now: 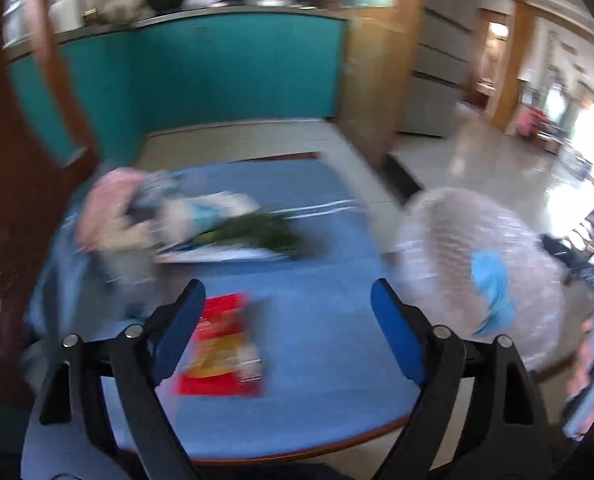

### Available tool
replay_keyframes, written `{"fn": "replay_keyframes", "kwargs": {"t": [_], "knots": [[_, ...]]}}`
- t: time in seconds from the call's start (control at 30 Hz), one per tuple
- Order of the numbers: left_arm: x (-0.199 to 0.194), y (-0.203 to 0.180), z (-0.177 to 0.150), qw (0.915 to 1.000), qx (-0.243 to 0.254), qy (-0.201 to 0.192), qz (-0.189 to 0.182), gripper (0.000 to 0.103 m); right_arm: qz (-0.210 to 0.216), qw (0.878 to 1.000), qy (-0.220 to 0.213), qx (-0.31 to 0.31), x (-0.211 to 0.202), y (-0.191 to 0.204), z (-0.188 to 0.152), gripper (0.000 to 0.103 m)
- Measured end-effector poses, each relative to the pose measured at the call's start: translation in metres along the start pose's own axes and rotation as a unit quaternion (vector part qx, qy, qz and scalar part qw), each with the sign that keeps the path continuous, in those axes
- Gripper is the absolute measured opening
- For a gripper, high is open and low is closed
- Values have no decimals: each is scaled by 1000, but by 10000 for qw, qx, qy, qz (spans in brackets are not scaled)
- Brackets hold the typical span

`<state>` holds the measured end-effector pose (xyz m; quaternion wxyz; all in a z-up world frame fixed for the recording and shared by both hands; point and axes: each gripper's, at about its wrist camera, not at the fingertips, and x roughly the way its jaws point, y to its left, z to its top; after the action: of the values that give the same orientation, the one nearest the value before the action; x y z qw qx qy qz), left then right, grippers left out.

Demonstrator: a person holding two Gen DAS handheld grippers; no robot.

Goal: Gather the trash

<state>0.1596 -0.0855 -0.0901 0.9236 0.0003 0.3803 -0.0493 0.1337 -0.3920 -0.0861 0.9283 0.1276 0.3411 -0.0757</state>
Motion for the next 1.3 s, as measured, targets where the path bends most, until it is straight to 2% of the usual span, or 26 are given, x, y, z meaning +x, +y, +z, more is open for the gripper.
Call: {"fn": "replay_keyframes", "kwargs": {"t": [0.13, 0.23, 0.37, 0.47, 0.5, 0.53, 0.57, 0.63, 0.67, 0.83, 0.9, 1.03, 1.07, 1.13, 1.2, 1.3], "knots": [[19, 58, -10, 9969, -673, 380, 163, 87, 40, 9998, 138, 102, 6, 11, 2, 82], [39, 77, -21, 9923, -985, 749, 62, 89, 153, 9997, 173, -111, 8, 31, 2, 82], [64, 71, -33, 9903, -952, 1001, -175, 89, 323, 9983, 190, -450, 11, 64, 1, 82], [77, 65, -37, 9913, -734, 1086, -120, 89, 551, 9965, 242, -576, 17, 90, 3, 82], [78, 63, -37, 9917, -683, 1082, -91, 86, 656, 9955, 231, -639, 20, 99, 4, 82], [81, 60, -39, 9920, -624, 1098, -79, 67, 728, 9947, 221, -695, 22, 107, 5, 82], [86, 59, -41, 9907, -558, 1233, -133, 51, 840, 9931, 214, -795, 28, 120, 7, 82], [81, 58, -44, 9921, -456, 1158, -135, 36, 996, 9900, 244, -964, 37, 141, 9, 82], [78, 61, -47, 9916, -470, 1189, -216, 32, 1120, 9873, 291, -1093, 46, 157, 10, 82], [58, 80, -64, 9917, -567, 1137, -177, 29, 1621, 9701, 607, -1699, 80, 230, 6, 82], [50, 91, -73, 9916, -609, 1133, -110, 29, 1597, 9643, 647, -2011, 93, 255, 2, 82], [35, 109, -79, 9913, -768, 1067, 12, 29, 1234, 9566, 859, -2497, 122, 291, -14, 82], [32, 113, -79, 9913, -814, 1038, 32, 29, 1212, 9550, 932, -2540, 126, 294, -19, 80], [27, 120, -80, 9913, -894, 961, 51, 30, 1223, 9532, 1034, -2563, 129, 295, -26, 62], [21, 123, -79, 9912, -940, 931, 51, 30, 1211, 9510, 1182, -2589, 132, 293, -32, 24], [20, 126, -78, 9907, -980, 948, -2, 30, 1236, 9512, 1005, -2642, 116, 286, -36, 12]]}}
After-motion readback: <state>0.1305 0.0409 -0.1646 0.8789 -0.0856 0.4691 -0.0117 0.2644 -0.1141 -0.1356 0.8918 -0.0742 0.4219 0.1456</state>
